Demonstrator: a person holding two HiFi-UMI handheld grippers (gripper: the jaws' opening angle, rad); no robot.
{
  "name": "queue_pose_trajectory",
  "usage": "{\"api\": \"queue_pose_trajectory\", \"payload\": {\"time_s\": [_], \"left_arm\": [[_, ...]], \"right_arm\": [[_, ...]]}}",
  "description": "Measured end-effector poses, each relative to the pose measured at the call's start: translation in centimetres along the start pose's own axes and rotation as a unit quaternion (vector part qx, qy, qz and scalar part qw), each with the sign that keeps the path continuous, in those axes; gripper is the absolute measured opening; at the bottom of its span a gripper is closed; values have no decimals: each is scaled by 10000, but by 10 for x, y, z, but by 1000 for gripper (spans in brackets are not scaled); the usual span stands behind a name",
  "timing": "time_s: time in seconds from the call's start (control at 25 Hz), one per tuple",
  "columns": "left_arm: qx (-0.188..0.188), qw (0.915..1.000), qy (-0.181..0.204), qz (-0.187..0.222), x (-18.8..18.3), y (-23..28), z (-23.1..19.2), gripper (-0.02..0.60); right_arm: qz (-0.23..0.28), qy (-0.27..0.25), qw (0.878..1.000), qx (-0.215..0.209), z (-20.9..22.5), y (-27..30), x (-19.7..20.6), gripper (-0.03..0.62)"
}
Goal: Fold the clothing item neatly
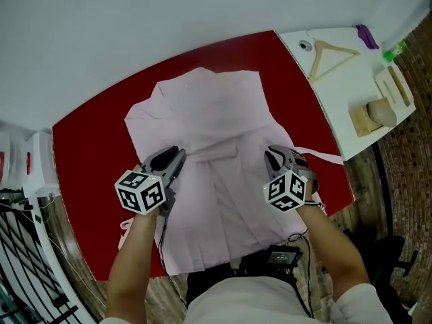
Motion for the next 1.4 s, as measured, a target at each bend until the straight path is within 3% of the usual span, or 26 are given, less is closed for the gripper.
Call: {"api": "queue_pose_trajectory", "payload": {"time_s": [0.44, 0.76, 0.88, 1.04, 1.2, 1.4], "left_arm": [[778, 9961, 218, -346, 22, 47, 111, 91], [1132, 9905, 442, -649, 30, 82, 165, 91], [1250, 9881, 513, -737, 31, 93, 183, 91], [1378, 9850, 582, -857, 35, 104, 203, 91], [1477, 9822, 663, -951, 37, 113, 218, 91], [1627, 9780, 752, -1067, 39, 127, 236, 91]], "right_arm": [[-505, 912, 9940, 330, 43, -29, 101, 52], [-795, 1519, 9845, 367, 63, -45, 168, 54], [-787, 2439, 9662, 272, 74, -48, 197, 80], [-722, 3759, 9233, 322, 96, -55, 246, 92], [-778, 4388, 8951, 181, 103, -57, 279, 100], [-877, 4664, 8797, -301, 99, -42, 289, 123]]}}
Point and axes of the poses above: the fingertips, and each gripper's own axes: y forward along the fingers, z to its right, x out of its underside, the point moved 4 cm from there along -y, backward along the fingers, and after that the axes turned 8 degrees about -z, right-handed, at the moved point
